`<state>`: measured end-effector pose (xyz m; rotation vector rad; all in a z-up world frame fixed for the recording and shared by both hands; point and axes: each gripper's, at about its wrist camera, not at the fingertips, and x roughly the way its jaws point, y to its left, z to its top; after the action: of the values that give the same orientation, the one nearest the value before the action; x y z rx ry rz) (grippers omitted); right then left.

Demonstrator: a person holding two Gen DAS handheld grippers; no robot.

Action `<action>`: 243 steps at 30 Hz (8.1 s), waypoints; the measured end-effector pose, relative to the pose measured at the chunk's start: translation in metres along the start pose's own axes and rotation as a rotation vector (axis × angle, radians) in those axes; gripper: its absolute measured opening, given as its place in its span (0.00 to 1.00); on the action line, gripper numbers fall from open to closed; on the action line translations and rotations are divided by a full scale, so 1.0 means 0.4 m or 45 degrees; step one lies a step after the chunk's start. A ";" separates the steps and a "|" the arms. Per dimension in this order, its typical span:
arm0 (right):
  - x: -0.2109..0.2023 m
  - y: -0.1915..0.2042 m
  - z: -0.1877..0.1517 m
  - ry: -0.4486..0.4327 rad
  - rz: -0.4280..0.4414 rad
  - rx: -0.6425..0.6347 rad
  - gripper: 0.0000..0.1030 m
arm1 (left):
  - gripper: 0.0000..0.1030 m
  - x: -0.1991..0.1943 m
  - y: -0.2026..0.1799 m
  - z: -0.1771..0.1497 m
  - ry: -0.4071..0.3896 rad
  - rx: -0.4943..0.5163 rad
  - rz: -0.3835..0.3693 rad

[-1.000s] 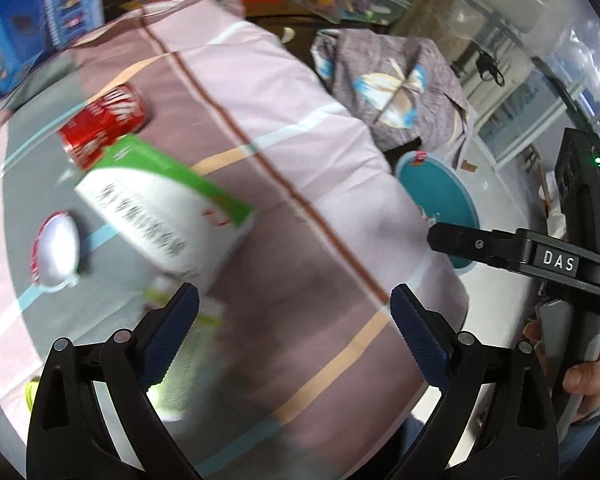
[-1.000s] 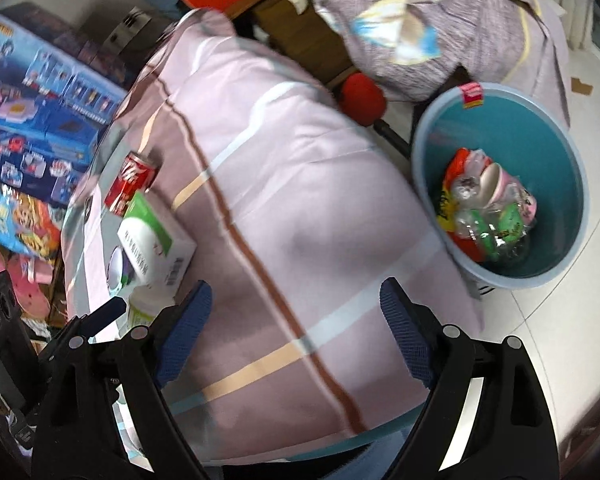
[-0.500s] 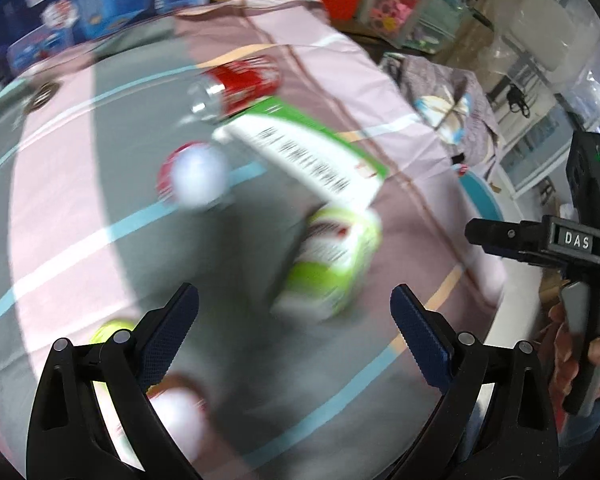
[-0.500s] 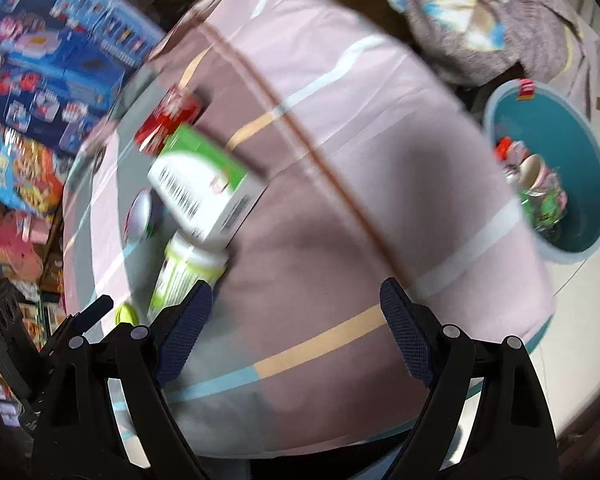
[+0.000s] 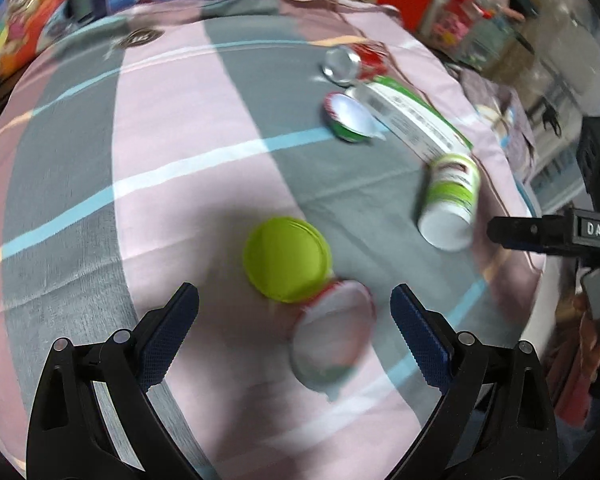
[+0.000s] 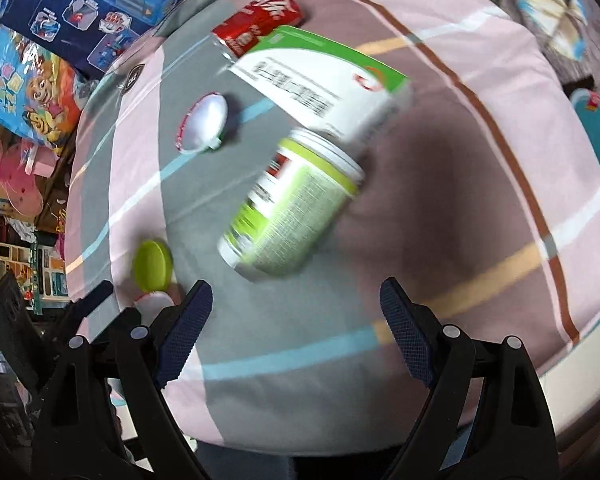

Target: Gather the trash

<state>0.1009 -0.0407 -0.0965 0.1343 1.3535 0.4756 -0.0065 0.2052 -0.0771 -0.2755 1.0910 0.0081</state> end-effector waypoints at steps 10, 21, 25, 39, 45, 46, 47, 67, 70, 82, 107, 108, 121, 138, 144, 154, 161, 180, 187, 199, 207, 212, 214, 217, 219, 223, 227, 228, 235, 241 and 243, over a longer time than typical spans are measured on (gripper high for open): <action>0.081 0.028 0.081 0.014 0.020 0.059 0.80 | 0.94 0.063 0.012 0.042 0.064 -0.017 -0.012; 0.110 0.028 0.071 -0.011 0.011 -0.023 0.55 | 0.94 0.105 -0.018 0.040 0.093 0.084 0.099; 0.108 0.021 0.065 -0.007 0.016 -0.048 0.54 | 0.77 0.109 -0.035 0.035 0.066 0.142 0.210; 0.103 0.002 0.052 -0.037 0.065 -0.056 0.52 | 0.55 0.073 -0.078 0.078 -0.002 0.091 0.193; 0.053 -0.045 0.049 -0.063 0.143 -0.011 0.50 | 0.55 0.046 -0.122 0.098 -0.026 0.114 0.181; 0.045 -0.052 0.048 -0.066 0.156 -0.006 0.50 | 0.55 0.042 -0.130 0.101 -0.028 0.120 0.177; 0.035 -0.061 0.048 -0.067 0.171 0.000 0.49 | 0.55 0.038 -0.139 0.106 -0.031 0.126 0.168; 0.009 -0.184 0.020 0.056 0.167 -0.036 0.48 | 0.55 0.020 -0.316 0.167 -0.059 0.218 0.017; 0.019 -0.172 0.035 0.062 0.126 -0.060 0.55 | 0.55 0.026 -0.304 0.164 -0.053 0.200 0.014; 0.000 -0.149 0.066 -0.060 0.093 -0.080 0.47 | 0.55 0.019 -0.290 0.163 -0.057 0.184 0.004; -0.360 -0.712 0.006 -0.542 0.103 0.479 0.47 | 0.55 0.112 -0.808 0.253 -0.007 0.615 -0.157; -0.376 -0.749 -0.002 -0.563 0.088 0.516 0.47 | 0.55 0.126 -0.842 0.254 0.005 0.641 -0.173; -0.365 -0.986 -0.025 -0.567 0.009 0.739 0.47 | 0.55 0.353 -1.139 0.233 0.212 0.839 -0.259; -0.305 -1.049 0.016 -0.494 0.007 0.784 0.47 | 0.76 0.491 -1.233 0.231 0.341 0.837 -0.298; -0.286 -1.049 0.023 -0.471 0.007 0.777 0.47 | 0.85 0.470 -1.193 0.255 0.315 0.767 -0.299; -0.254 -1.010 0.031 -0.400 -0.005 0.747 0.72 | 0.90 0.427 -1.131 0.266 0.298 0.689 -0.300; -0.262 -0.992 -0.002 -0.392 -0.017 0.784 0.74 | 0.90 0.391 -1.066 0.258 0.279 0.642 -0.289; -0.311 -0.793 -0.060 -0.393 -0.121 0.707 0.85 | 0.95 0.226 -0.873 0.209 0.147 0.544 -0.315; -0.292 -0.650 -0.057 -0.346 -0.135 0.573 0.85 | 0.96 0.177 -0.757 0.178 0.117 0.468 -0.320; -0.196 -0.407 -0.039 -0.229 -0.135 0.344 0.85 | 0.96 0.113 -0.539 0.131 0.051 0.328 -0.286; -0.125 -0.282 -0.047 -0.142 -0.122 0.250 0.85 | 0.96 0.080 -0.409 0.084 0.032 0.254 -0.227; -0.109 -0.192 -0.050 -0.128 -0.103 0.154 0.85 | 0.96 0.050 -0.336 0.057 0.008 0.211 -0.198; -0.101 -0.164 -0.055 -0.120 -0.094 0.126 0.85 | 0.96 0.032 -0.304 0.041 -0.017 0.206 -0.177; -0.085 -0.125 -0.068 -0.106 -0.071 0.080 0.85 | 0.96 0.011 -0.247 0.010 -0.037 0.197 -0.121; -0.070 -0.103 -0.081 -0.103 -0.068 0.051 0.85 | 0.96 0.003 -0.205 -0.009 -0.041 0.172 -0.100; -0.044 -0.060 -0.100 -0.109 -0.062 -0.026 0.85 | 0.96 -0.002 -0.142 -0.039 -0.036 0.130 -0.066; -0.030 -0.015 -0.129 -0.145 -0.065 -0.130 0.85 | 0.96 -0.001 -0.104 -0.070 -0.023 0.111 -0.035; -0.025 -0.006 -0.134 -0.146 -0.068 -0.147 0.85 | 0.96 -0.001 -0.098 -0.076 -0.021 0.109 -0.034; 0.018 0.021 -0.170 -0.077 -0.077 -0.164 0.85 | 0.96 0.007 -0.082 -0.121 0.007 0.100 0.004; 0.016 0.019 -0.178 -0.100 -0.103 -0.156 0.85 | 0.96 0.017 -0.069 -0.132 -0.024 0.050 0.090; 0.019 0.018 -0.180 -0.096 -0.107 -0.156 0.85 | 0.96 0.021 -0.072 -0.134 -0.031 0.057 0.107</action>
<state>0.0313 -0.0441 -0.1168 -0.0053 1.2474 0.4763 -0.0455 0.1644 -0.1012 -0.1886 1.0762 0.0614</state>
